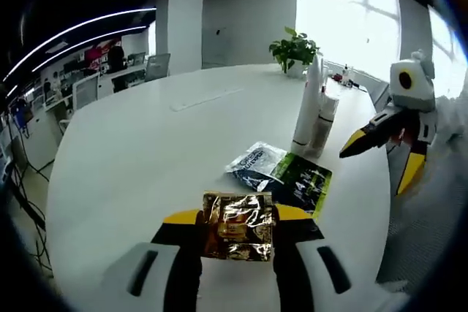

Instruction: Arrange the skincare products in the storage area until every visible bottle or jar stands upright without overlapping.

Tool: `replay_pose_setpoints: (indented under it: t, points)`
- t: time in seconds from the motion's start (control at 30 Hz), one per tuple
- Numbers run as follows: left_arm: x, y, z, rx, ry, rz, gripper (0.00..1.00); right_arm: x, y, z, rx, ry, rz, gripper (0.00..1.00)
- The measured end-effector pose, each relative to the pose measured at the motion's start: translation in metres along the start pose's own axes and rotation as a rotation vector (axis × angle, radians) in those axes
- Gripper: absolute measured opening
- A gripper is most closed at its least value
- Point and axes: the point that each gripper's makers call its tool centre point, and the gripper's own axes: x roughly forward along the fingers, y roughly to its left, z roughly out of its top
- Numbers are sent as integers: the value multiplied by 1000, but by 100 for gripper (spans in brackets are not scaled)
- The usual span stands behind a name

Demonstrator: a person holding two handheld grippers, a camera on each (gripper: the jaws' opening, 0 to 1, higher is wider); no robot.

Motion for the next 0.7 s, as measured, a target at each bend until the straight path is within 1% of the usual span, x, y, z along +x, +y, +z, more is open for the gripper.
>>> replay_pose_setpoints:
  t: [0.1, 0.23, 0.27, 0.33, 0.37, 0.47, 0.67, 0.7]
  points:
    - [1, -3, 3, 31, -2, 0, 33, 0, 0, 2, 32, -15, 5, 59]
    - [0, -13, 7, 45, -9, -24, 33, -1, 2, 7, 78, -57, 32, 58]
    - [1, -16, 7, 43, -8, -35, 33, -1, 2, 8, 91, -59, 33, 57]
    - [1, -19, 7, 50, -10, -37, 33, -2, 1, 10, 116, -74, 36, 51]
    - [0, -21, 8, 58, -9, -43, 33, -2, 0, 11, 136, -82, 38, 49]
    - [-1, -33, 12, 70, -19, -62, 32, -3, 0, 16, 198, -111, 54, 49]
    - [-2, -47, 19, 98, -33, -90, 32, -4, -1, 20, 293, -139, 69, 43]
    - [-2, -53, 21, 115, -41, -104, 33, -5, 0, 20, 311, -144, 74, 42]
